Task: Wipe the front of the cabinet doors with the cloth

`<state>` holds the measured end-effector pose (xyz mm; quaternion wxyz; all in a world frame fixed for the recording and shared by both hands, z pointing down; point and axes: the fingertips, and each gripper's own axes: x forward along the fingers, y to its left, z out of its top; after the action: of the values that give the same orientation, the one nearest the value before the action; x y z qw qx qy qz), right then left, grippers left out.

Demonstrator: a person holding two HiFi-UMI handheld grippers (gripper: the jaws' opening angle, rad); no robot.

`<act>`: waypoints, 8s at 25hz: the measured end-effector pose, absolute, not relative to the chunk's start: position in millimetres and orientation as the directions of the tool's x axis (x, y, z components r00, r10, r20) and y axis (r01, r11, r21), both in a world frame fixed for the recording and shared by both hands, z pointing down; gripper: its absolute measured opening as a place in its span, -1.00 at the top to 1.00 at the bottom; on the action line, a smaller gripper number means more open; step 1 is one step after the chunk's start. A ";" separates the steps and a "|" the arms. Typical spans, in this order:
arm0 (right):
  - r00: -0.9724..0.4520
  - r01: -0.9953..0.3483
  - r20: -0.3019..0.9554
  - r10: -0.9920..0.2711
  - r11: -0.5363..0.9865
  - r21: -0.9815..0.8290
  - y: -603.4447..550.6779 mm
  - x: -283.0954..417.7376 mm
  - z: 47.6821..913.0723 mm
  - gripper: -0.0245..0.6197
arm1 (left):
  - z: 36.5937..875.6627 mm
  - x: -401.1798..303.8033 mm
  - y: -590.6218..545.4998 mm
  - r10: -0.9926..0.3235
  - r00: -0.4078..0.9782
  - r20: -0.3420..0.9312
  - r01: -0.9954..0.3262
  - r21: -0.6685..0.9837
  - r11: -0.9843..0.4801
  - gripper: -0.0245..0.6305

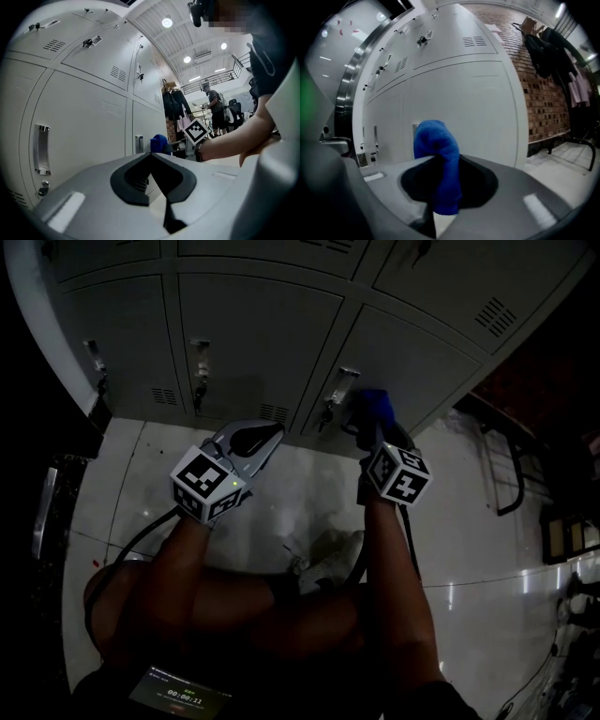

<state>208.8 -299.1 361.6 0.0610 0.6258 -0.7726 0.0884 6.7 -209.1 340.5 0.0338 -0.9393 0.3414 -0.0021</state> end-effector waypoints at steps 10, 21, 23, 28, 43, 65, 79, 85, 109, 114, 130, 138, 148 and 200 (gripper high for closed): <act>-0.355 -0.934 0.229 -0.906 0.337 -0.116 -313.4 142.0 404.6 0.68 | 344.9 7.8 -211.4 -0.643 0.766 -0.011 -0.642 -0.059 -0.764 0.91; -0.331 -0.944 0.232 -0.915 0.320 -0.085 -329.9 152.5 419.7 0.68 | 344.9 8.4 -211.9 -0.645 0.764 -0.014 -0.645 -0.047 -0.763 0.91; -0.312 -0.950 0.238 -0.920 0.304 -0.068 -329.9 158.3 420.2 0.68 | 346.5 8.0 -212.0 -0.644 0.765 -0.013 -0.643 -0.051 -0.764 0.91; -0.261 -0.965 0.246 -0.934 0.253 -0.061 -328.9 182.9 421.0 0.68 | 346.0 7.3 -212.1 -0.643 0.766 -0.018 -0.643 -0.055 -0.764 0.91; -0.074 -0.994 0.285 -0.956 0.046 -0.104 -326.2 274.8 433.1 0.68 | 342.2 6.8 -210.2 -0.643 0.766 -0.022 -0.643 -0.054 -0.764 0.91; 0.090 -0.968 0.292 -0.952 -0.153 -0.200 -311.9 355.3 427.5 0.68 | 343.4 4.7 -212.5 -0.646 0.763 -0.023 -0.647 -0.046 -0.761 0.91; -0.227 -0.974 0.124 -0.966 0.224 -0.036 -300.7 204.8 330.2 0.68 | 323.8 -5.8 -213.0 -0.660 0.748 -0.069 -0.663 -0.051 -0.746 0.91; -0.346 -0.938 0.160 -0.924 0.342 -0.053 -283.5 129.9 355.5 0.68 | 319.0 -8.5 -214.0 -0.662 0.745 -0.084 -0.666 -0.046 -0.744 0.91; -0.398 -0.915 0.346 -0.850 0.395 -0.081 -318.8 98.8 482.7 0.68 | 335.2 -6.7 -221.0 -0.673 0.738 -0.059 -0.675 -0.026 -0.738 0.91; -0.366 -0.929 0.364 -0.856 0.360 -0.088 -325.8 118.5 493.1 0.68 | 336.7 -5.9 -220.7 -0.674 0.737 -0.053 -0.676 -0.023 -0.737 0.91; -0.224 -0.974 0.407 -0.886 0.222 -0.053 -326.6 183.0 510.1 0.68 | 332.0 -4.3 -216.4 -0.670 0.740 -0.061 -0.672 -0.021 -0.740 0.91; -0.097 -0.994 0.415 -0.904 0.071 -0.079 -325.1 240.1 510.9 0.68 | 331.6 -3.2 -215.6 -0.667 0.743 -0.063 -0.669 -0.022 -0.743 0.91; 0.146 -0.976 0.357 -0.923 -0.193 -0.101 -318.9 339.9 494.2 0.68 | 334.1 -2.5 -215.2 -0.662 0.747 -0.059 -0.664 -0.030 -0.747 0.91; -0.837 -0.547 0.022 -0.547 0.837 -0.025 -231.9 59.9 339.5 0.68 | 339.9 -32.2 -224.6 -0.670 0.741 -0.037 -0.671 -0.070 -0.738 0.91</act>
<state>59.9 -231.9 339.5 0.0068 0.2855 -0.9582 0.0149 -32.2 -224.6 339.9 0.0394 -0.9322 0.3597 0.0046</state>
